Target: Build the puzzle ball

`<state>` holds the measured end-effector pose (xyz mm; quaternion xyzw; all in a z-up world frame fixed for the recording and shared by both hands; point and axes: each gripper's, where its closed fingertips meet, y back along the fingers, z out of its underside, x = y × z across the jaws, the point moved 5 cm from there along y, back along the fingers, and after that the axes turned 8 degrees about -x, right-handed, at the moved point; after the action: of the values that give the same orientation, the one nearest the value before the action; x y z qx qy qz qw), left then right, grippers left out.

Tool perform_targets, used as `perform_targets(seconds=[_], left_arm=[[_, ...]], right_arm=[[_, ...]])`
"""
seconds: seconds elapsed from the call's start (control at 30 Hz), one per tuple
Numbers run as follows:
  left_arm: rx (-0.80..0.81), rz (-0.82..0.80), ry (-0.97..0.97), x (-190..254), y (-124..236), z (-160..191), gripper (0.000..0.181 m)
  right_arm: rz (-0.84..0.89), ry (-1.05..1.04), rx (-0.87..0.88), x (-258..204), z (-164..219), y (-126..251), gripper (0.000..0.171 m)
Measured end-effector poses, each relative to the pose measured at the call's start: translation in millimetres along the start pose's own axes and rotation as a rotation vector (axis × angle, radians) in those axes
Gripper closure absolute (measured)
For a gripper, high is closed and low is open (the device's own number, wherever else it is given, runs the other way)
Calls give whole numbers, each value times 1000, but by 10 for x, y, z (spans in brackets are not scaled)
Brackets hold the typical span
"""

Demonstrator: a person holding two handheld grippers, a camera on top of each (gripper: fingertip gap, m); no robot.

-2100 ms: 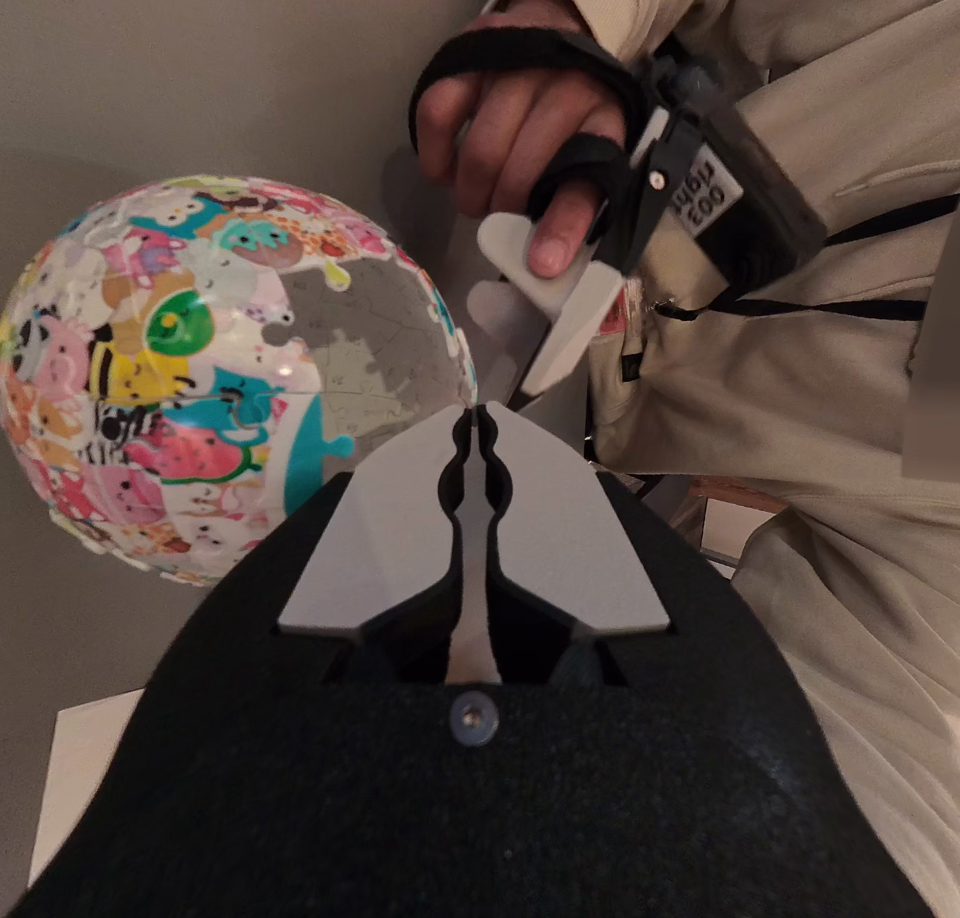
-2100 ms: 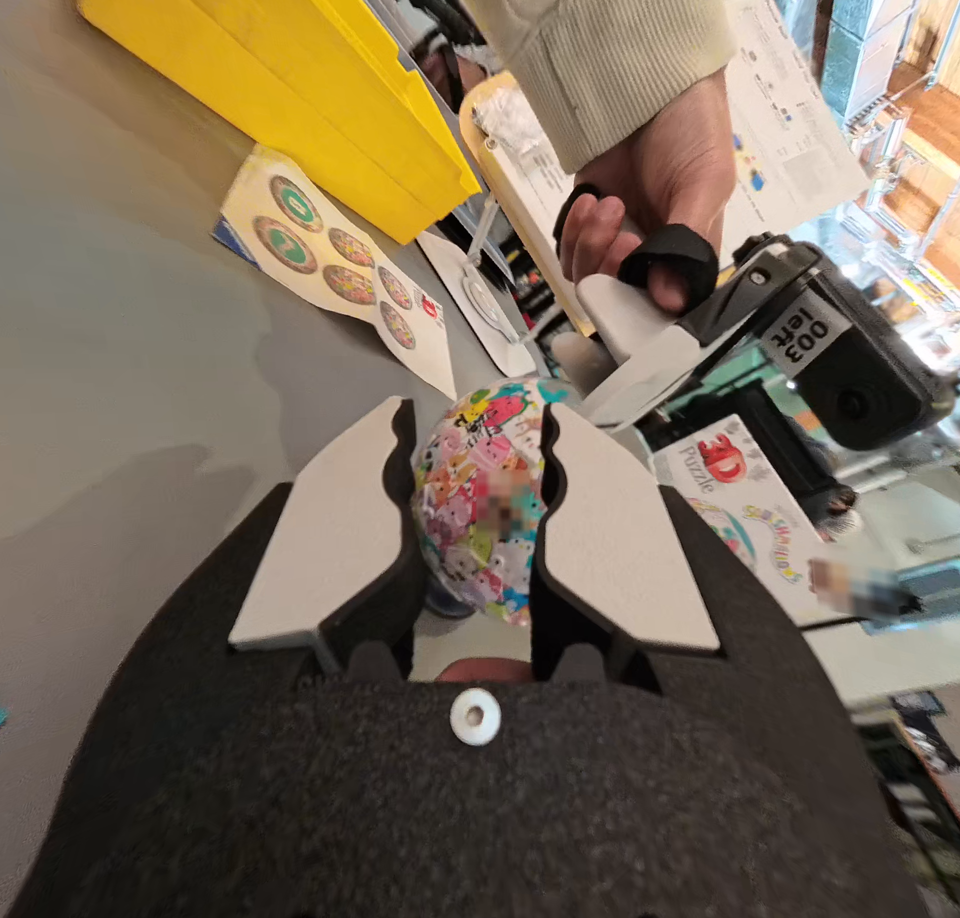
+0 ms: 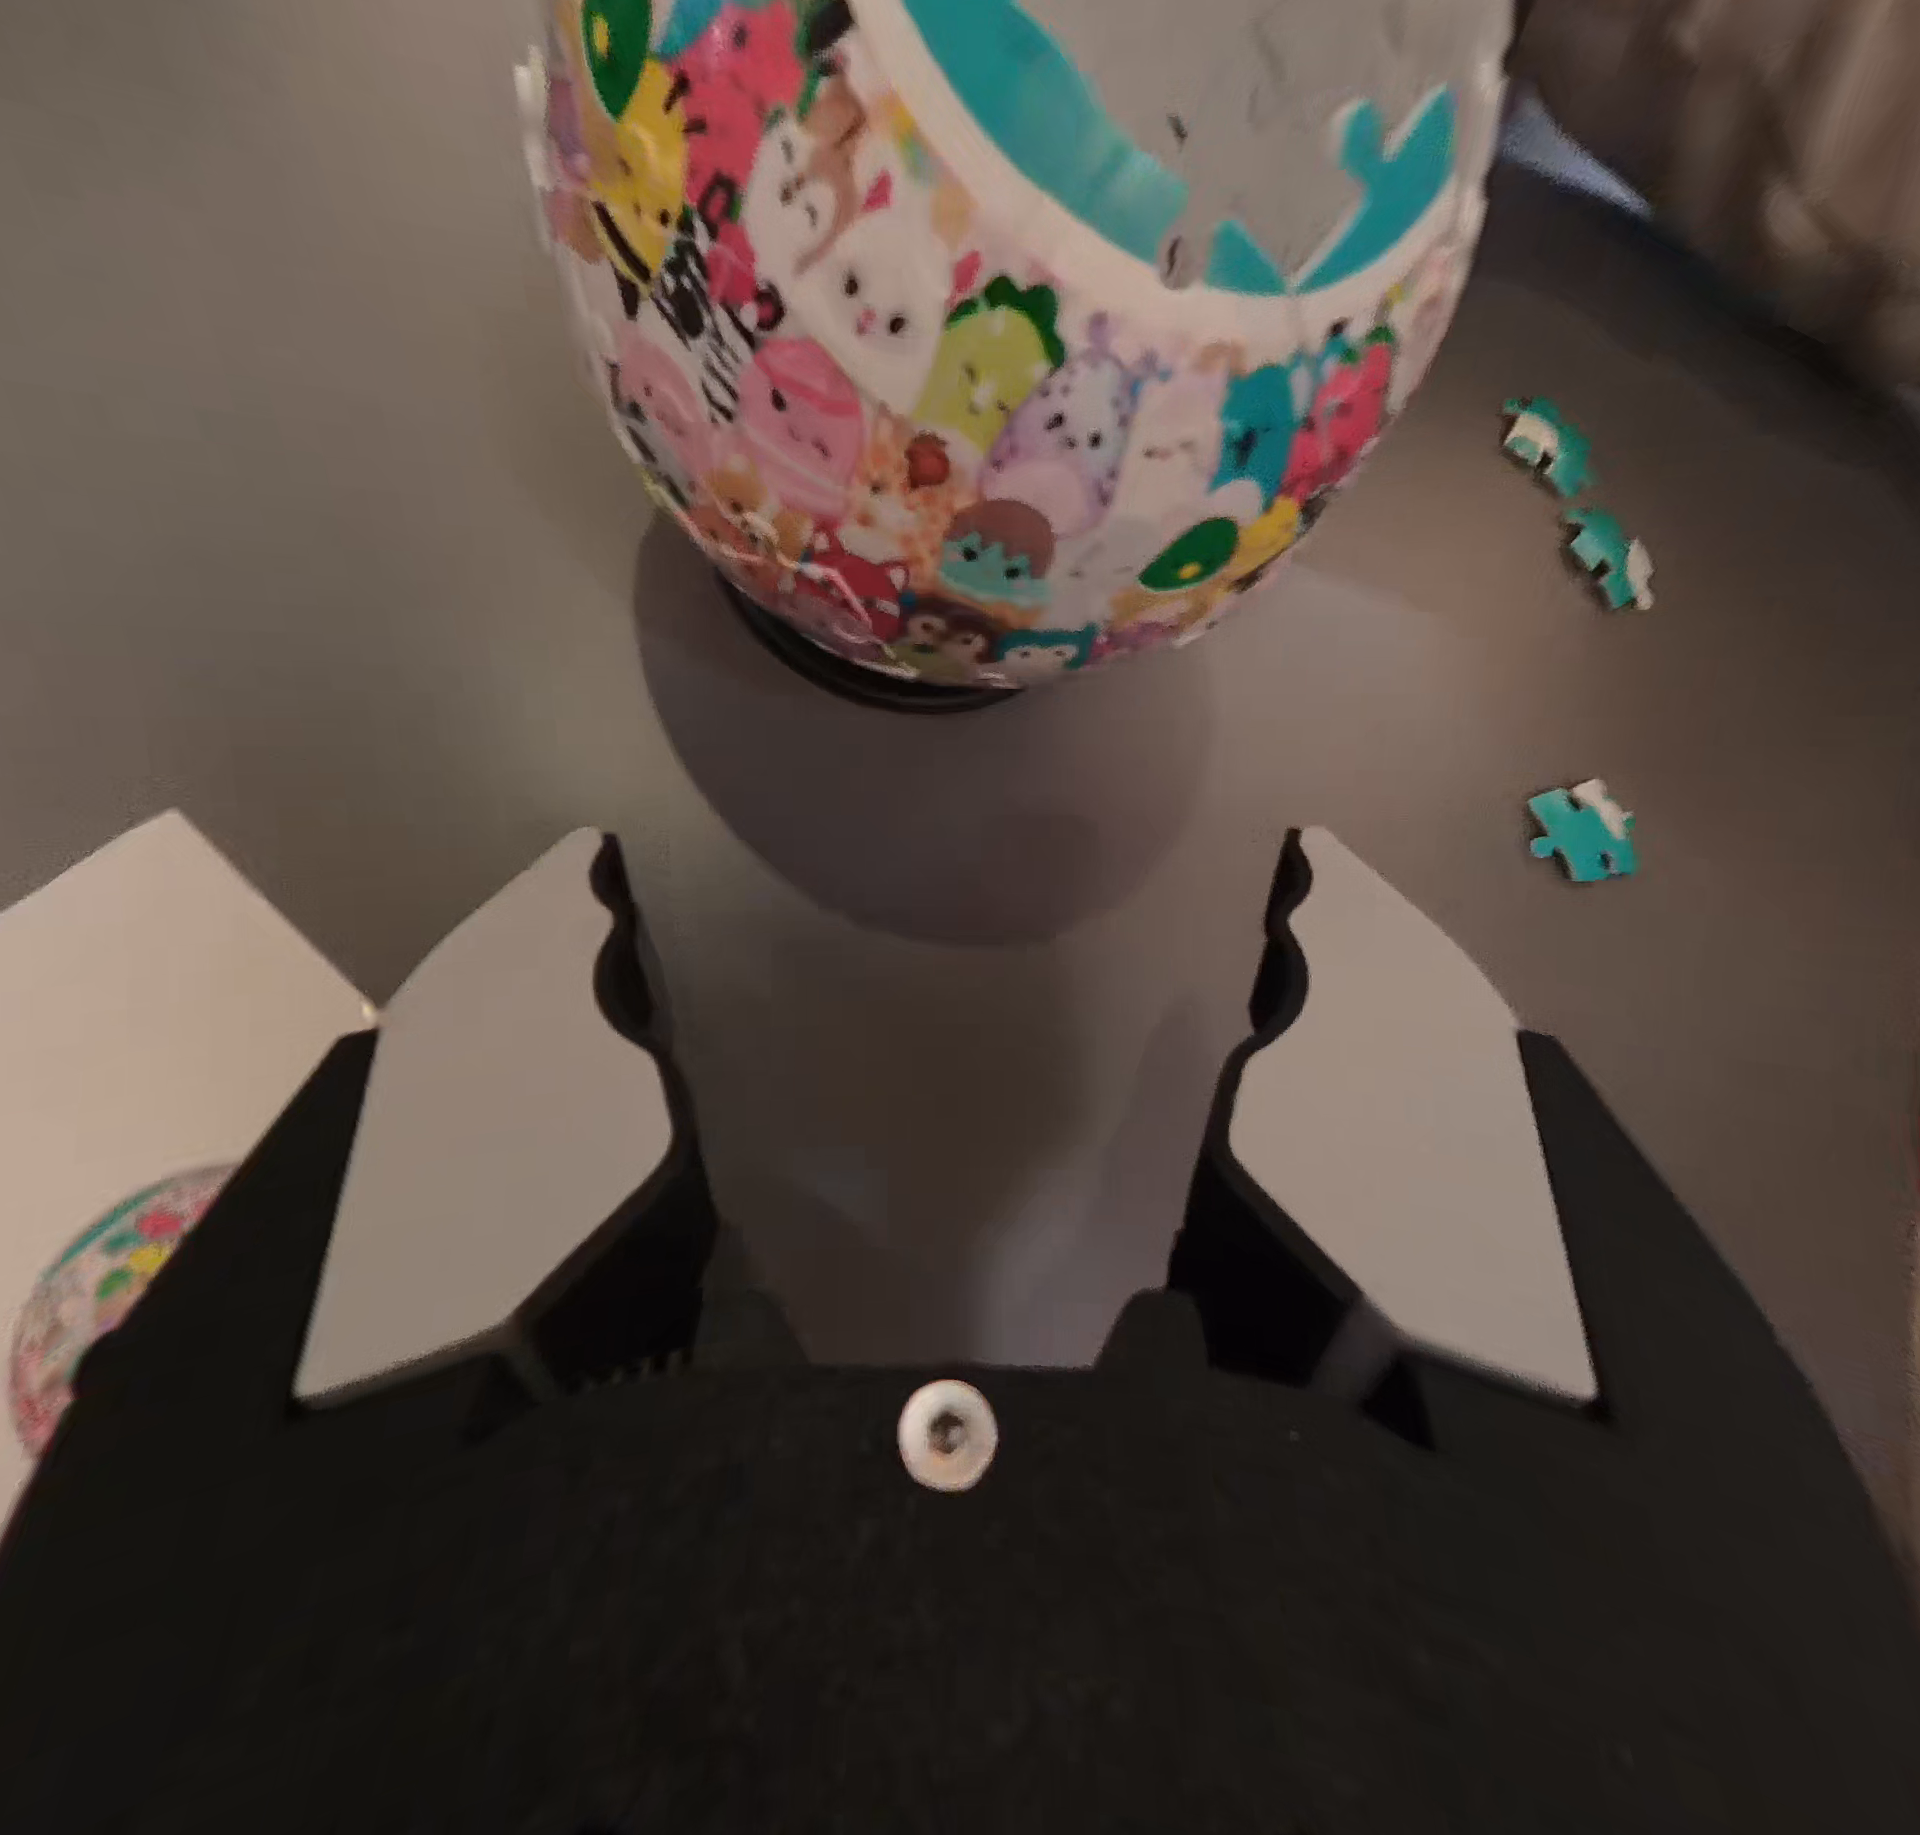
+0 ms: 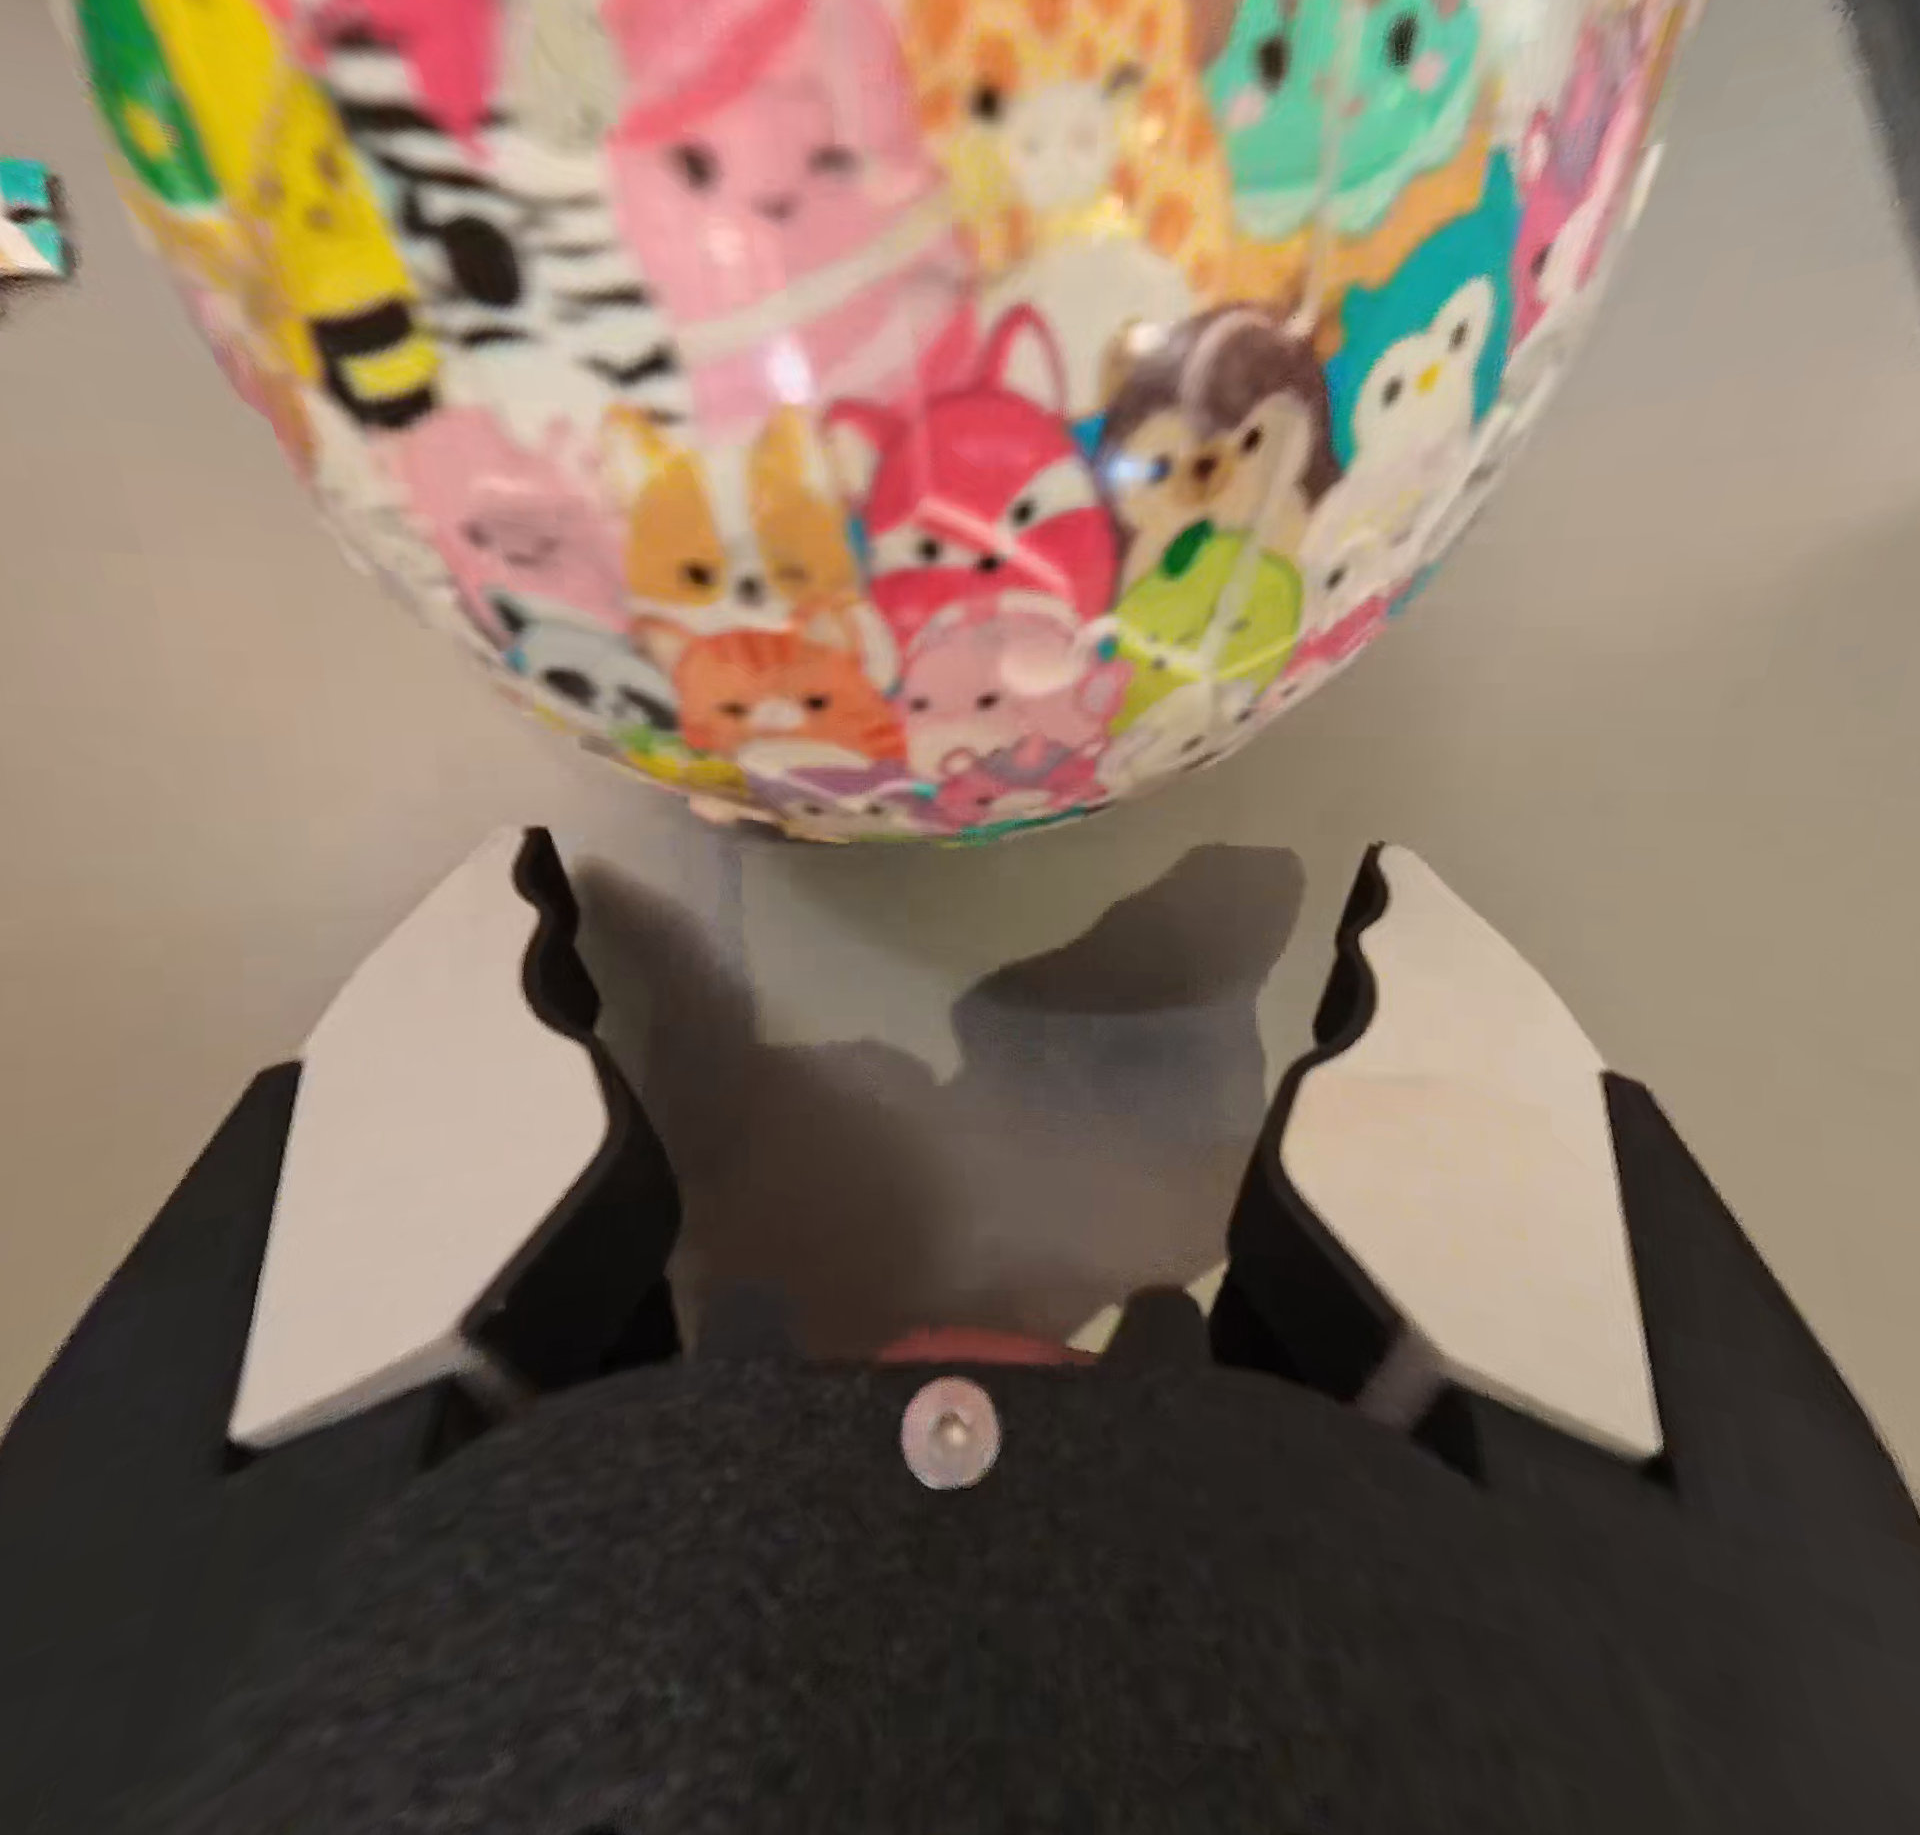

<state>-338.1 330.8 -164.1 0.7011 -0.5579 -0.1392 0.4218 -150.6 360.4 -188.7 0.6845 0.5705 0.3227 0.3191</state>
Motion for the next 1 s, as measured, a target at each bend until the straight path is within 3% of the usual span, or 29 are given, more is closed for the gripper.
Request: perform_targets(seconds=[0.13, 0.4, 0.6, 0.87, 1.0], left_arm=[[-82, 83, -60, 12, -222, -47, 72], [-54, 178, -96, 166, -374, -168, 79], [-58, 181, -95, 378, -370, -69, 80], [-99, 184, -133, 1024, -377, 219, 81], [-119, 41, -159, 1136, -330, 334, 69]], right_arm=[[-117, 21, 0, -6, -74, -48, 38], [-291, 1, 9, -133, -170, -104, 44], [-289, -8, 7, -360, -150, -64, 45], [-265, -25, 7, -1097, -60, 63, 46], [-91, 6, 21, -1282, 4, 165, 43]])
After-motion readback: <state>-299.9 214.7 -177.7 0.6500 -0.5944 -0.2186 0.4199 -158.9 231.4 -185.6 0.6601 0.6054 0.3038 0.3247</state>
